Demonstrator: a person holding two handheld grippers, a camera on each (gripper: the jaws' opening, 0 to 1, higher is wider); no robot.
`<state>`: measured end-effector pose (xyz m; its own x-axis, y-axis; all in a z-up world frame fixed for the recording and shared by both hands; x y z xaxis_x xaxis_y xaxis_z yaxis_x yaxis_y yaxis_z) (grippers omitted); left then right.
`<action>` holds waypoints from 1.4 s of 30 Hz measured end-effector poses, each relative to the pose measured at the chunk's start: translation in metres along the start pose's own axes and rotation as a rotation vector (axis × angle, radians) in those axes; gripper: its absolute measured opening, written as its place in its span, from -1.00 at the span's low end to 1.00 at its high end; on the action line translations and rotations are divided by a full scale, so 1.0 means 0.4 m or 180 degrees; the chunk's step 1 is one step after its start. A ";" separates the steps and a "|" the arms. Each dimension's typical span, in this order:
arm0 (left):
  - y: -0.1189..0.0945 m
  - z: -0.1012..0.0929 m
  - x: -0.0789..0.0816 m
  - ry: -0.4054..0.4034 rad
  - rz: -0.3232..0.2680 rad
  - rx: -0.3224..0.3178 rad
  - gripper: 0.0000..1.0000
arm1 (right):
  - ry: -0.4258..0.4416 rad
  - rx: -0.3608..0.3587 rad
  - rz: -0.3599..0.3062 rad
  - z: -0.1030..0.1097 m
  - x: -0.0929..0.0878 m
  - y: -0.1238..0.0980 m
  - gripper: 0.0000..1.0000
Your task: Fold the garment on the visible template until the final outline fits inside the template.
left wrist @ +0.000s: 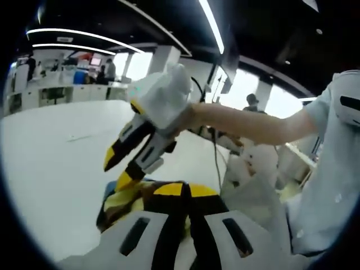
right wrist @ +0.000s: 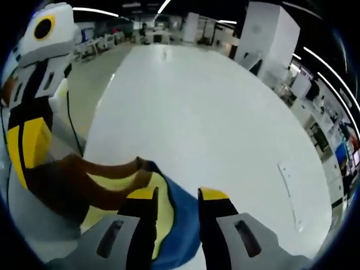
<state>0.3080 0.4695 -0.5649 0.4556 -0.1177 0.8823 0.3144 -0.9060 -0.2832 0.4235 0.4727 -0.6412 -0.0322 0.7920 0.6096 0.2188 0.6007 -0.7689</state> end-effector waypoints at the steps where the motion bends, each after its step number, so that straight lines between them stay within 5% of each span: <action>1: 0.000 0.000 0.001 -0.0002 -0.0003 0.0000 -1.00 | -0.0023 0.0006 0.0026 0.001 -0.002 0.003 -0.43; 14: 0.001 0.000 0.010 -0.0010 -0.0055 -0.0019 -1.00 | -0.0216 0.0046 0.0308 -0.003 -0.033 0.040 -0.46; 42: -0.005 0.008 0.009 -0.0042 -0.0083 0.0007 -1.00 | -0.0369 0.0214 0.0377 0.026 -0.009 0.129 -0.60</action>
Point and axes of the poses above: the point that each gripper's makers call its tool centre point, and the gripper's own axes: y roughly forward along the fingers, z roughly to its left, x roughly out of its top, the point moved 2 cm from there along -y, roughly backward along the fingers, and after that the axes turned 4 degrees about -y, right-handed, at the moved point
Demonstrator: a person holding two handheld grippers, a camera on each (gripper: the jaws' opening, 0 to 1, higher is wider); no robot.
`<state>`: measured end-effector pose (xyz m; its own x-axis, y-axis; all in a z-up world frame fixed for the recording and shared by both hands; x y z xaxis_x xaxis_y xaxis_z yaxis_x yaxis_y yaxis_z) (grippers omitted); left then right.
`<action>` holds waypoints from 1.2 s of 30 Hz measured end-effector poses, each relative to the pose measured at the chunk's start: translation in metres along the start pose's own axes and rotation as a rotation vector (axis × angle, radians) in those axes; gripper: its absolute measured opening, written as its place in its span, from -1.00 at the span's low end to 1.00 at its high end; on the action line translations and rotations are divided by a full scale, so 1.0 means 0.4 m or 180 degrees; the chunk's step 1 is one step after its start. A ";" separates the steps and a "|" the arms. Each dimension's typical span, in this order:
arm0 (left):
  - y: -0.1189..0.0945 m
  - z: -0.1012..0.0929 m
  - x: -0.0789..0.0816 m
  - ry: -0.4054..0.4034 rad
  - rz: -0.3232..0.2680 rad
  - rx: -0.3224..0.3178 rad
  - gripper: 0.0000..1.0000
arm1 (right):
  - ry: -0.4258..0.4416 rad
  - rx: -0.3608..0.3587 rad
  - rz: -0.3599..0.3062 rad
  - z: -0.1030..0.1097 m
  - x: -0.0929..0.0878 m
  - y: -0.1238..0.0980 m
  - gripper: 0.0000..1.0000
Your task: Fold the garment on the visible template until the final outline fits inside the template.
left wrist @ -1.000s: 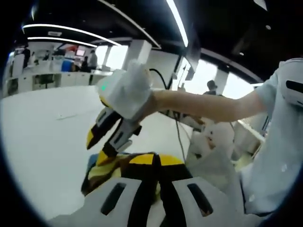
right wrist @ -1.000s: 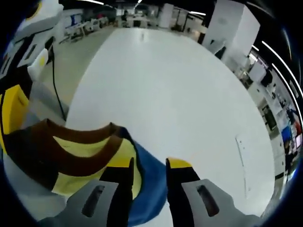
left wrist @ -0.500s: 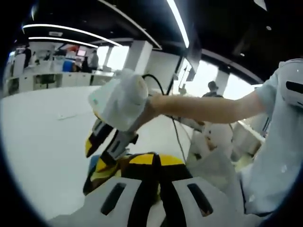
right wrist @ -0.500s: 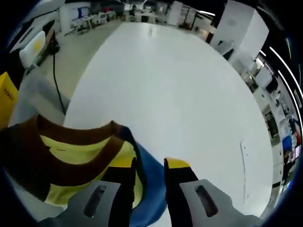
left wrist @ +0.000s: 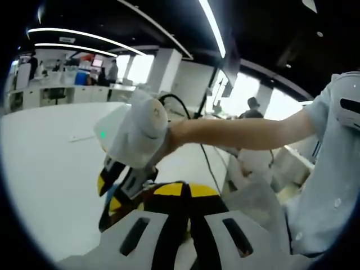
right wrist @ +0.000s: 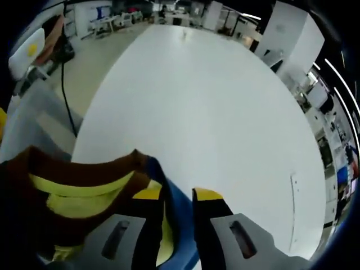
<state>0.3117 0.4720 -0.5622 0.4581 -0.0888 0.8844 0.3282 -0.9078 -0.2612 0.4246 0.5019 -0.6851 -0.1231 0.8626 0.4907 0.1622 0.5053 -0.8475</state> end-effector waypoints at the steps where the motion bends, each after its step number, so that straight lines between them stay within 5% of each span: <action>1: 0.000 0.000 0.000 -0.0002 0.0001 0.0002 -1.00 | 0.0003 0.0012 -0.0004 0.001 0.002 0.004 -0.60; 36: 0.000 -0.004 0.000 -0.0023 -0.0023 0.0003 -1.00 | 0.0171 0.0160 0.0013 0.034 0.008 0.025 -0.87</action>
Point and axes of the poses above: the point that each gripper's makers call its tool centre point, and the gripper's own axes: y roughly forward along the fingers, z roughly to its left, x roughly out of its top, the point moved 2 cm from there along -y, roughly backward along the fingers, and after that the axes turned 4 degrees about -y, right-handed, at the moved point
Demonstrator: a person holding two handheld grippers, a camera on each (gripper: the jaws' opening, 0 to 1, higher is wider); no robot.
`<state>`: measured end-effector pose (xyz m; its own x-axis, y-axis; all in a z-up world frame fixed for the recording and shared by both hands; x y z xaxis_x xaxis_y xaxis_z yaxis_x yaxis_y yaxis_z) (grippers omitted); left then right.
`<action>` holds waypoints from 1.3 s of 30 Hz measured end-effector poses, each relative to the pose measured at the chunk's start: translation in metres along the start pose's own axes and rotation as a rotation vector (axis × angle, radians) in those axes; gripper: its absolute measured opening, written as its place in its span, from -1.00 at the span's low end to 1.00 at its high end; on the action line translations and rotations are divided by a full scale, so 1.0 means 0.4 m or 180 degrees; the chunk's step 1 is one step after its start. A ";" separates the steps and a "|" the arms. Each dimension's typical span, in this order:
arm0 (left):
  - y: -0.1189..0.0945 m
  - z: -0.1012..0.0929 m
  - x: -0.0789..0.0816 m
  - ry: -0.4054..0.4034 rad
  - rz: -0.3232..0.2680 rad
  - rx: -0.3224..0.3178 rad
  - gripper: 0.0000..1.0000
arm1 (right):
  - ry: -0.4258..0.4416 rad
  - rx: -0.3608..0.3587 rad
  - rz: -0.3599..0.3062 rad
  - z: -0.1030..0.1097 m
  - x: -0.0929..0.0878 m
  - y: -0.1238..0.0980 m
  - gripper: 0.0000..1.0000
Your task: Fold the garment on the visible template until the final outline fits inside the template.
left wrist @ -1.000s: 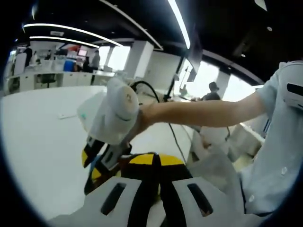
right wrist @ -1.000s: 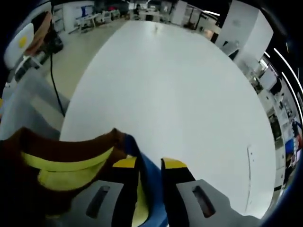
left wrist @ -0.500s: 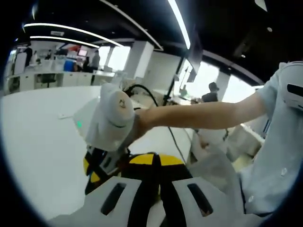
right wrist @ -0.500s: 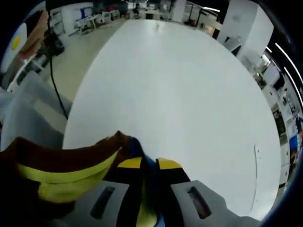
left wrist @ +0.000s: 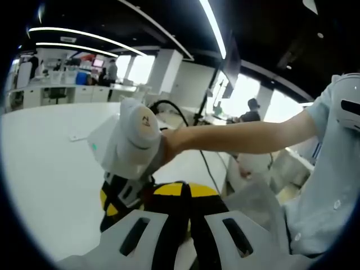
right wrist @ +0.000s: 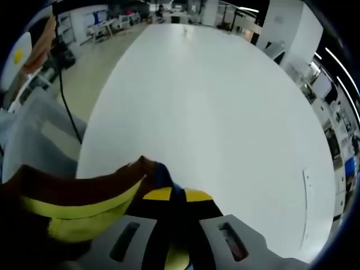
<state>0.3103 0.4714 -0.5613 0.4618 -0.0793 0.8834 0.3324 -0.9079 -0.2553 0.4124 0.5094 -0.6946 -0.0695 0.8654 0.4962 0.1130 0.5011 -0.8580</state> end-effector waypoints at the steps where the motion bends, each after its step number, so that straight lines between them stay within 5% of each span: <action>1: 0.000 0.000 0.000 0.0005 0.0003 -0.0001 -1.00 | -0.0001 -0.0001 0.0004 0.001 -0.001 0.000 -0.87; 39: -0.016 0.013 -0.009 -0.0015 0.0035 0.0105 -1.00 | -0.0014 -0.0159 -0.0067 -0.016 -0.006 -0.037 -0.97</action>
Point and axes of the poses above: the point that each gripper's makers call its tool centre point, and the gripper's own axes: y roughly forward along the fingers, z roughly to its left, x roughly out of its top, the point moved 2 cm from there along -y, roughly backward along the fingers, and after that the axes turned 4 degrees about -y, right-handed, at the moved point
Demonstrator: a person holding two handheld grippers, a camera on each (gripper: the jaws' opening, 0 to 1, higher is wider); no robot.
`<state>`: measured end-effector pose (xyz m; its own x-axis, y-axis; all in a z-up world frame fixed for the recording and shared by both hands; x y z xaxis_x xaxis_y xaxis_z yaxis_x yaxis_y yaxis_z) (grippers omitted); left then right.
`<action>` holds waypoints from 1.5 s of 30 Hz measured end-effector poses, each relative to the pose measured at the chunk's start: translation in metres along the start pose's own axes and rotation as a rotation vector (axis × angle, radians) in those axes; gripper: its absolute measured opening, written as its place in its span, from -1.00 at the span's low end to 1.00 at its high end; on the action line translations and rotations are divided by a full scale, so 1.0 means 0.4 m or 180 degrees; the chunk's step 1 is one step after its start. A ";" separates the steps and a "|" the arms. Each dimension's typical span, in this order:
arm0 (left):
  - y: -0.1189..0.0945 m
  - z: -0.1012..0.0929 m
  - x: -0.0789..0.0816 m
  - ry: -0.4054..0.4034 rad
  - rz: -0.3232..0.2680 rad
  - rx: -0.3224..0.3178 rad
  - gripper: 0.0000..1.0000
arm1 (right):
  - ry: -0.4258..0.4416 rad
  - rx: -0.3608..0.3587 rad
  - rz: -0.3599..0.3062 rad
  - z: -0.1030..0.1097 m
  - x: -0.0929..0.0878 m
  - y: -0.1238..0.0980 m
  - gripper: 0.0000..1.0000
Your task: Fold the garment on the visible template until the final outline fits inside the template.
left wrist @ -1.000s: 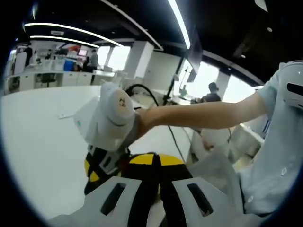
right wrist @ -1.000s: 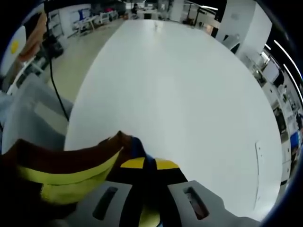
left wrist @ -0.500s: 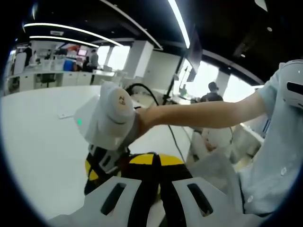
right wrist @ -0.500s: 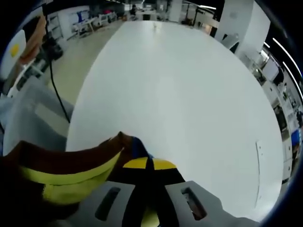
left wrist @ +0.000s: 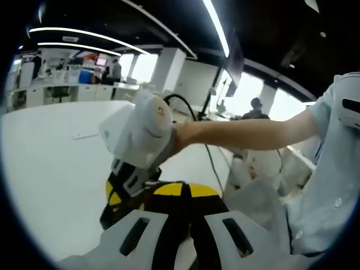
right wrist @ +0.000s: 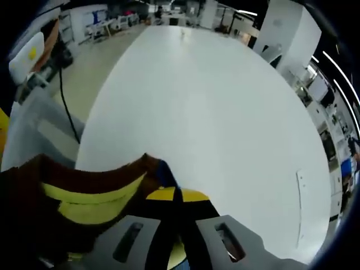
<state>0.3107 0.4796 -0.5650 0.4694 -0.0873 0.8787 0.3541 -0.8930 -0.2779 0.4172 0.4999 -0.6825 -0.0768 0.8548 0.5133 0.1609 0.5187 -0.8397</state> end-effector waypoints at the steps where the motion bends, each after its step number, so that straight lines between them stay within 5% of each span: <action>1: -0.001 0.001 -0.001 -0.0003 0.0001 0.0004 -1.00 | 0.0004 -0.0019 -0.0013 -0.003 0.000 -0.003 -0.97; 45: -0.033 0.036 -0.076 -0.0229 0.0373 0.0280 -1.00 | 0.0251 -0.0402 -0.0271 -0.034 -0.038 -0.133 -0.97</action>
<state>0.3035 0.5004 -0.5936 0.5672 -0.1540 0.8090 0.3615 -0.8361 -0.4126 0.4233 0.4593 -0.6432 -0.0189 0.8012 0.5982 0.2800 0.5786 -0.7661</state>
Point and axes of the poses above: the point that each gripper's makers call its tool centre point, and the gripper's own axes: y roughly forward along the fingers, z roughly to its left, x roughly out of its top, the point moved 2 cm from there along -y, roughly backward along the fingers, and after that the axes turned 4 degrees about -y, right-handed, at the moved point
